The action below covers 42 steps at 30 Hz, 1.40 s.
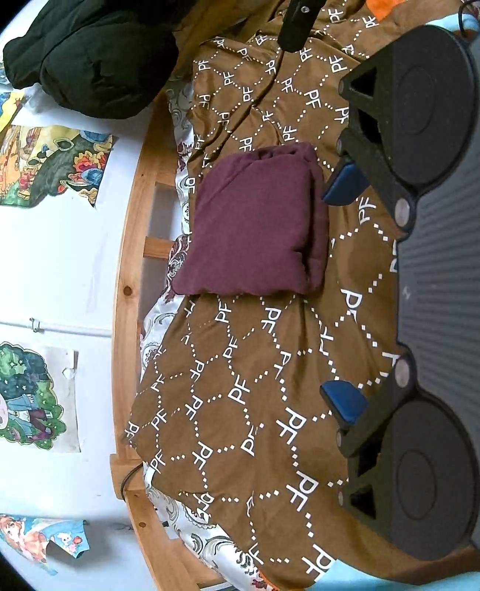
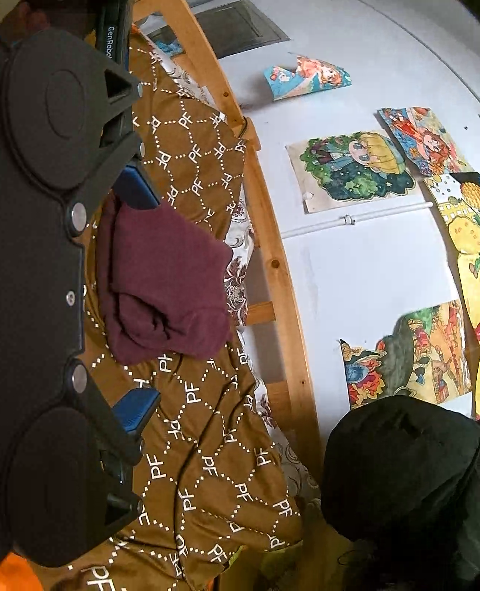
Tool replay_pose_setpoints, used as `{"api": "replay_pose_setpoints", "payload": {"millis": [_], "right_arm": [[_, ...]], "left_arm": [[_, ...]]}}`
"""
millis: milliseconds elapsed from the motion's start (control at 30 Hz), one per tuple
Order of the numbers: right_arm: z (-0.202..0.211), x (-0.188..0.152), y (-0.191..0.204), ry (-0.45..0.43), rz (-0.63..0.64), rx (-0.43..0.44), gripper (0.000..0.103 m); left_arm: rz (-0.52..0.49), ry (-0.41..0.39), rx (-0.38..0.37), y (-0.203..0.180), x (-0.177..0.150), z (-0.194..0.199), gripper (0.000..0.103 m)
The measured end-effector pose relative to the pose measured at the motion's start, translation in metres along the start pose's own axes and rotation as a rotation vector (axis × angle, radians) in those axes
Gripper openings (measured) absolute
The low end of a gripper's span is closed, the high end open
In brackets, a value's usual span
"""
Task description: Fold small clothes
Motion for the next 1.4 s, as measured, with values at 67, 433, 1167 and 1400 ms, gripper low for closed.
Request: {"api": "replay_pose_setpoints", "payload": {"millis": [67, 433, 1167, 1400], "right_arm": [[0.0026, -0.0028, 0.0013, 0.006, 0.014, -0.001, 0.102], [0.0015, -0.009, -0.0014, 0.031, 0.022, -0.01, 0.102], [0.0036, -0.0078, -0.0027, 0.025, 0.017, -0.017, 0.102], [0.0041, -0.008, -0.0043, 0.026, 0.014, -0.022, 0.102]], "left_arm": [[0.006, 0.001, 0.0, 0.0016, -0.0005, -0.001, 0.102], [0.004, 0.008, -0.001, 0.0041, -0.0039, -0.0038, 0.102], [-0.021, 0.001, -0.009, 0.0005, -0.0024, -0.0023, 0.102], [-0.019, 0.004, -0.015, -0.001, -0.0021, -0.0014, 0.102]]}}
Point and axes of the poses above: each gripper's, at about its wrist camera, not at the fingertips, and z roughly against the way its jaws point, y to its left, x to its top, the point moved 8 cm from there along -z, roughly the way its jaws point, and after that the axes turned 11 degrees about -y, right-handed, at the moved point
